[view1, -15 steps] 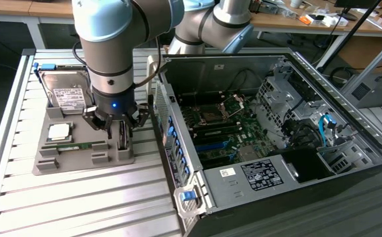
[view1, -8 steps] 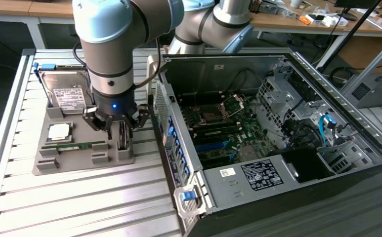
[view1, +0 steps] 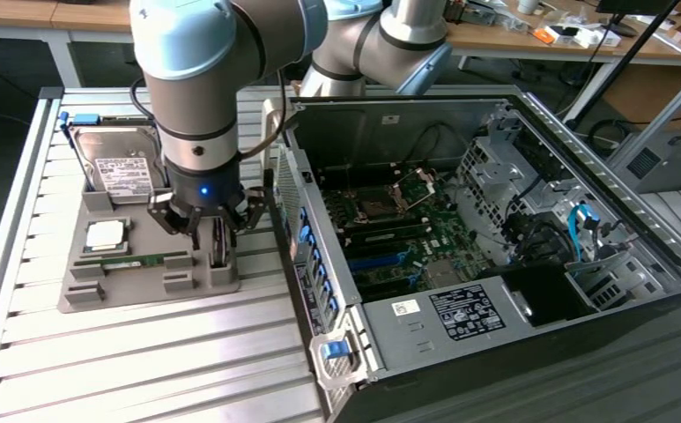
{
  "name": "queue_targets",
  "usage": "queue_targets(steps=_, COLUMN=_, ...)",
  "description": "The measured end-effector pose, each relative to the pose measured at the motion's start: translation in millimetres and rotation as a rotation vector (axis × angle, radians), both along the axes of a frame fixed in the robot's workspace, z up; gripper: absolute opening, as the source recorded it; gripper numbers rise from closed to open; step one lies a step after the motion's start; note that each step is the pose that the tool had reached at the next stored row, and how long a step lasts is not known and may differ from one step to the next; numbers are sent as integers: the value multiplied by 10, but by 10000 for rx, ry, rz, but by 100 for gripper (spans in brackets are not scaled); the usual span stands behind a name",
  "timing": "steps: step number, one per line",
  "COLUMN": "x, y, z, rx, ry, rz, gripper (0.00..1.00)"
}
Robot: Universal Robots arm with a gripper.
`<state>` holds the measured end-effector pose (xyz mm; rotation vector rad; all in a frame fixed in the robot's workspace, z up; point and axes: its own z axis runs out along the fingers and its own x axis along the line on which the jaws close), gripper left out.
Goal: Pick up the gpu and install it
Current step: 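Pick up the gpu and move the gpu toward the slot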
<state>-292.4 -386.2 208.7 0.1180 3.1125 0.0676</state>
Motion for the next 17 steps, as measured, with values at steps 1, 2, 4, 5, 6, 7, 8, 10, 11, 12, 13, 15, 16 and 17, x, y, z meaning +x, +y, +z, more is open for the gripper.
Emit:
queue_targets(steps=1, x=0, y=0, z=-2, rx=0, ry=0, rz=0, gripper=54)
queue_targets(steps=2, x=0, y=0, z=-5, rx=0, ry=0, rz=-1, gripper=54)
queue_targets(steps=4, x=0, y=0, z=-11, rx=0, ry=0, rz=0, gripper=54)
queue_targets(steps=5, x=0, y=0, z=-14, rx=0, ry=0, rz=0, gripper=54)
queue_targets(steps=6, x=0, y=0, z=-17, rx=0, ry=0, rz=0, gripper=54)
queue_targets(steps=7, x=0, y=0, z=-20, rx=0, ry=0, rz=0, gripper=54)
queue_targets(steps=8, x=0, y=0, z=-23, rx=0, ry=0, rz=0, gripper=54)
queue_targets(steps=10, x=0, y=0, z=-28, rx=0, ry=0, rz=0, gripper=54)
queue_targets(steps=11, x=0, y=0, z=-31, rx=0, ry=0, rz=0, gripper=54)
queue_targets(steps=12, x=0, y=0, z=-34, rx=0, ry=0, rz=0, gripper=54)
queue_targets(steps=13, x=0, y=0, z=-36, rx=0, ry=0, rz=0, gripper=54)
queue_targets(steps=15, x=0, y=0, z=-42, rx=0, ry=0, rz=0, gripper=54)
queue_targets(steps=16, x=0, y=0, z=-45, rx=0, ry=0, rz=0, gripper=54)
queue_targets(steps=17, x=0, y=0, z=-47, rx=0, ry=1, rz=0, gripper=54)
